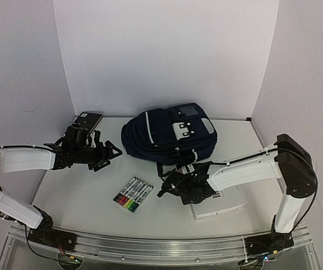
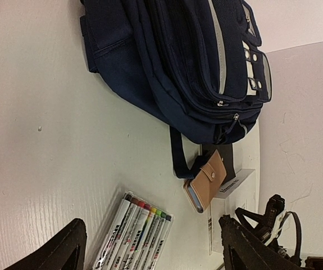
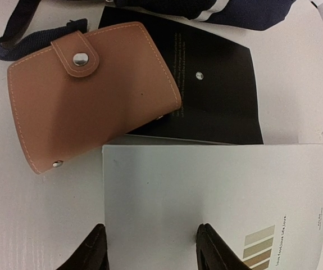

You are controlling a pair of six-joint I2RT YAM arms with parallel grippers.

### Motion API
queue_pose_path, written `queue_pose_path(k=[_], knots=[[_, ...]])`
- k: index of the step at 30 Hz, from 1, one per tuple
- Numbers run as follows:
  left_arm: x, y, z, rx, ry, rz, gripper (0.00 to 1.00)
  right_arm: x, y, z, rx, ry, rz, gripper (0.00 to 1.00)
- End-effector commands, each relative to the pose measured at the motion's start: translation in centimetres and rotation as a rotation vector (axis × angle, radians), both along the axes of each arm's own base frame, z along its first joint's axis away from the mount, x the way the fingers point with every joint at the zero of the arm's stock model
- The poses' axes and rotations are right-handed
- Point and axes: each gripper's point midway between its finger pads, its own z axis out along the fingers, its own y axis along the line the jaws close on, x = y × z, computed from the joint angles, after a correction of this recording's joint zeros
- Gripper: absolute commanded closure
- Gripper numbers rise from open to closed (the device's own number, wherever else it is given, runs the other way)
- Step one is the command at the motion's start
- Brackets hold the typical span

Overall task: Pack the student bag
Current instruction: Adjust the book at the center of the board.

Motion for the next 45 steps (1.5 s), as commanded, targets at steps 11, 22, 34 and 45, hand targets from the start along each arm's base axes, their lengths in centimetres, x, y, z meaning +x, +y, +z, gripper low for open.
queue_pose_path(k=[11,22,34,45], knots=[[0.0,-0.6,1.8,-0.011,-0.054,-0.049,0.16,0.0,1.2,0.2,-0.081,-0.074,0.009,0.88],[0.2,-2.1,4.6,-0.068,-0.091,-0.112,0.16,0.0,3.0,10.8,0.123,-0.265,0.019,1.0],[-0.7,-8.1,7.6,-0.326,-0.033,-0.325,0.13,-1.9,7.1,16.0,0.328,-0.328,0.156,1.0],[-3.9,-17.7,6.2,-0.55,0.133,-0.606,0.12,-3.2,10.6,14.8,0.351,-0.302,0.237,1.0]])
